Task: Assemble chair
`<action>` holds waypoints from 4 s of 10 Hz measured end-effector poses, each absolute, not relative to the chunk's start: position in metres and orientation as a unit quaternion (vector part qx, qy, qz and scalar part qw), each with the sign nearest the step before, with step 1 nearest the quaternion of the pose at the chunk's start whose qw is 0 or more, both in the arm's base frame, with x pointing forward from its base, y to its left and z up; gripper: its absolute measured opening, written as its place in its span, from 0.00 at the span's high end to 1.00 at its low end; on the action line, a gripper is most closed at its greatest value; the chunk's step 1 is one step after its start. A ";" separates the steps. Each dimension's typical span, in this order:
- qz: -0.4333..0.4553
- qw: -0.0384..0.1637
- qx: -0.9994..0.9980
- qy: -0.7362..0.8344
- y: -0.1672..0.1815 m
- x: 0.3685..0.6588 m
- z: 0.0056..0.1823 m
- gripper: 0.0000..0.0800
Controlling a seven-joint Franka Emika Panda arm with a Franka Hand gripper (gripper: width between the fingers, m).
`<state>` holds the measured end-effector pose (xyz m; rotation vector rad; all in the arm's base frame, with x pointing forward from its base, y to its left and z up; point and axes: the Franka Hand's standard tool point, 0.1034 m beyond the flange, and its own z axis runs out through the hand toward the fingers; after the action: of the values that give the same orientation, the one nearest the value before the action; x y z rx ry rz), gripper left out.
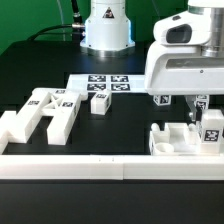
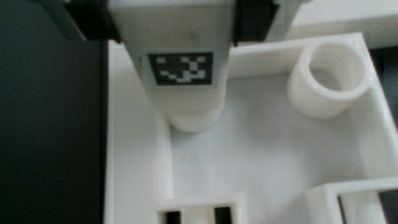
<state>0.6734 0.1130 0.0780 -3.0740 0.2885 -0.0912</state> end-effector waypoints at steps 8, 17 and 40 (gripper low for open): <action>-0.018 0.034 -0.923 0.382 0.116 0.672 0.077 0.64; -0.029 0.025 -0.997 0.074 0.113 0.673 0.077 0.19; -0.028 0.029 -0.985 0.168 0.111 0.674 0.077 0.64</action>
Offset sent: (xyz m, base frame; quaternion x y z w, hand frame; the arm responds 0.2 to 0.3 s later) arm -0.0001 0.0126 -0.0049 -0.0134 0.0136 0.2907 0.9566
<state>0.6739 0.1107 0.0770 -3.0388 0.5175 -0.0868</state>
